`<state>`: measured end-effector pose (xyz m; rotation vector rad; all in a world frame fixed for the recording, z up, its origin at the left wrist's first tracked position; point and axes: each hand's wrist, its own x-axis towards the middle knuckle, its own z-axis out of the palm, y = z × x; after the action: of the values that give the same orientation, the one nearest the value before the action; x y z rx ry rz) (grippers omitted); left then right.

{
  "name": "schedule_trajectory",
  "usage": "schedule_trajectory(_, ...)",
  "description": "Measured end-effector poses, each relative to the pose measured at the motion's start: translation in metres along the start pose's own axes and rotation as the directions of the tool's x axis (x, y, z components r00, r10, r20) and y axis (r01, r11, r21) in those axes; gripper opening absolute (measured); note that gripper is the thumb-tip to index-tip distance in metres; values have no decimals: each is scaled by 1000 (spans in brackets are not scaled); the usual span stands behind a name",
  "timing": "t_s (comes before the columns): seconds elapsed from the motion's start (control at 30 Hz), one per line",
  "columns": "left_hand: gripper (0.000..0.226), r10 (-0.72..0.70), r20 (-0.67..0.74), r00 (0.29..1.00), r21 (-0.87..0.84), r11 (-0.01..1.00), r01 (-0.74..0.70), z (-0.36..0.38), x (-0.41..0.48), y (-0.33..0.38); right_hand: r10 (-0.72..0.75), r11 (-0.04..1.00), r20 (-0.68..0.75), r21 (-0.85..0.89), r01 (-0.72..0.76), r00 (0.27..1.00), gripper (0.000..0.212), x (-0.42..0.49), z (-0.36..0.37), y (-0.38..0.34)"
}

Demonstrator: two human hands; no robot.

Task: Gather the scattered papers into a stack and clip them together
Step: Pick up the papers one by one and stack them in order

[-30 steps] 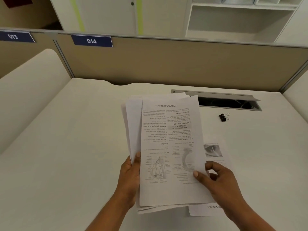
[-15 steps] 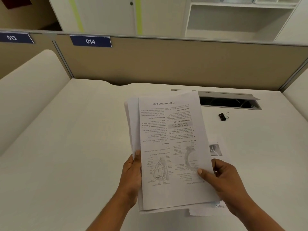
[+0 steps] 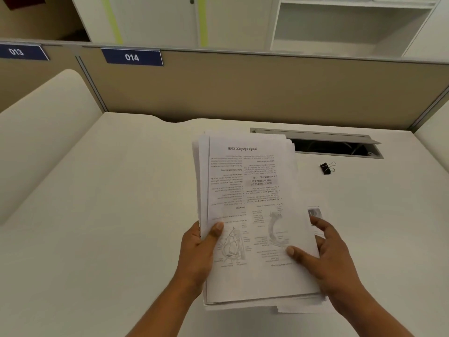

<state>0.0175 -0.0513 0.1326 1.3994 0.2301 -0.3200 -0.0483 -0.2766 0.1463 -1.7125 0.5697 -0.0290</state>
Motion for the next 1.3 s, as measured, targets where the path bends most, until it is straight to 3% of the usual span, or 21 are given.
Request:
schedule_trajectory(0.07, 20, -8, 13, 1000, -21, 1000, 8, -1, 2, 1, -4, 999, 38, 38, 3, 999, 70, 0, -2, -3)
schedule_trajectory(0.2, 19, -16, 21, 1000, -74, 997, 17, -6, 3, 3, 30, 994, 83, 104, -39, 996, 92, -1, -8, -7)
schedule_trajectory(0.33, 20, -8, 9, 1000, -100, 995, 9, -17, 4, 2, 121, 990, -13, 71, -120, 993, 53, 10, -22, 8)
schedule_trajectory(0.4, 21, -9, -6, 1000, -113, 994, 8, -26, 5, -1, 146, 979, -97, -130, -157, 985, 41, 18, -33, 22)
schedule_trajectory(0.5, 23, -11, -31, 999, -127, 992, 7, -39, 6, -6, 146, 804, -204, -546, -236, 968, 59, 28, -51, 48)
schedule_trajectory(0.57, 25, -9, -45, 999, -126, 992, 4, -46, 8, -10, 189, 643, -270, -692, -327, 944, 79, 31, -60, 62)
schedule_trajectory(0.67, 31, -4, -66, 998, -133, 991, -4, -53, 9, -14, 290, 468, -316, -777, -422, 904, 93, 30, -66, 72)
schedule_trajectory(0.77, 31, 1, -79, 997, -129, 992, -12, -57, 10, -18, 338, 399, -359, -783, -478, 870, 95, 25, -63, 76)
schedule_trajectory(0.9, 30, 3, -100, 995, -126, 992, -16, -60, 11, -24, 322, 431, -386, -753, -497, 865, 99, 24, -61, 80)
schedule_trajectory(1.1, 25, -1, -122, 993, -121, 993, -14, -60, 10, -26, 263, 628, -367, -637, -447, 892, 97, 25, -60, 88)
schedule_trajectory(1.17, 26, -1, -121, 993, -117, 993, -14, -59, 10, -26, 220, 692, -396, -581, -428, 892, 84, 24, -60, 91)
schedule_trajectory(1.3, 26, 4, -135, 991, -101, 995, -18, -61, 12, -24, 122, 757, -391, -557, -340, 912, 22, 22, -63, 90)
